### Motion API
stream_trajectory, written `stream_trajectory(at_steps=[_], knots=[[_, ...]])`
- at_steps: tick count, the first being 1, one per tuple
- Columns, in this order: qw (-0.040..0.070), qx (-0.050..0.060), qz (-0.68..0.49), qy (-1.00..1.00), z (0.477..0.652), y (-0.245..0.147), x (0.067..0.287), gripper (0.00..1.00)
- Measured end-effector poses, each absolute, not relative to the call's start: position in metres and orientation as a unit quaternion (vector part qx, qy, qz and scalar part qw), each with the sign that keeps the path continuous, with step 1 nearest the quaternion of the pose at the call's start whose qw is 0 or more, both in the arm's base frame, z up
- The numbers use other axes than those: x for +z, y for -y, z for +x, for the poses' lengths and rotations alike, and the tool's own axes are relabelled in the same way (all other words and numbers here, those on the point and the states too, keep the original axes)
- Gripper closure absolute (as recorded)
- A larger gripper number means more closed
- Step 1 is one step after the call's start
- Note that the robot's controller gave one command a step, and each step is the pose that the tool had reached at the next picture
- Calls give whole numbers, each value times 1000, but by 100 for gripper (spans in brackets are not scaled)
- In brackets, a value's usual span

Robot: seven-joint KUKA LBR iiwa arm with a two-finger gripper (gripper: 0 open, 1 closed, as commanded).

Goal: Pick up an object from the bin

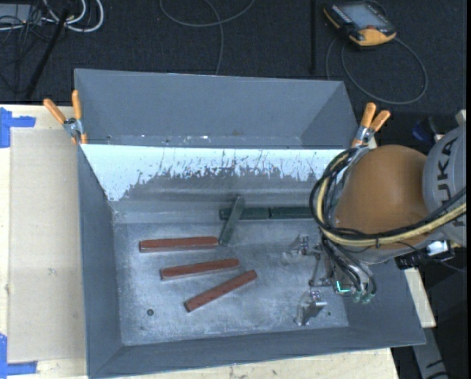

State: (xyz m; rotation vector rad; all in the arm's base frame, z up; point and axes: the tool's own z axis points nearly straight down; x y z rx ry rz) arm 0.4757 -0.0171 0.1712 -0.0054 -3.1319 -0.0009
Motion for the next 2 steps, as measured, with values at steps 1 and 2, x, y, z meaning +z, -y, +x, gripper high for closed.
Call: stream_trajectory(at_steps=[1, 2], knots=[[1, 0, -1, 1000, 478, 17, 175, 0], [-1, 0, -18, 1000, 497, -30, 151, 0]])
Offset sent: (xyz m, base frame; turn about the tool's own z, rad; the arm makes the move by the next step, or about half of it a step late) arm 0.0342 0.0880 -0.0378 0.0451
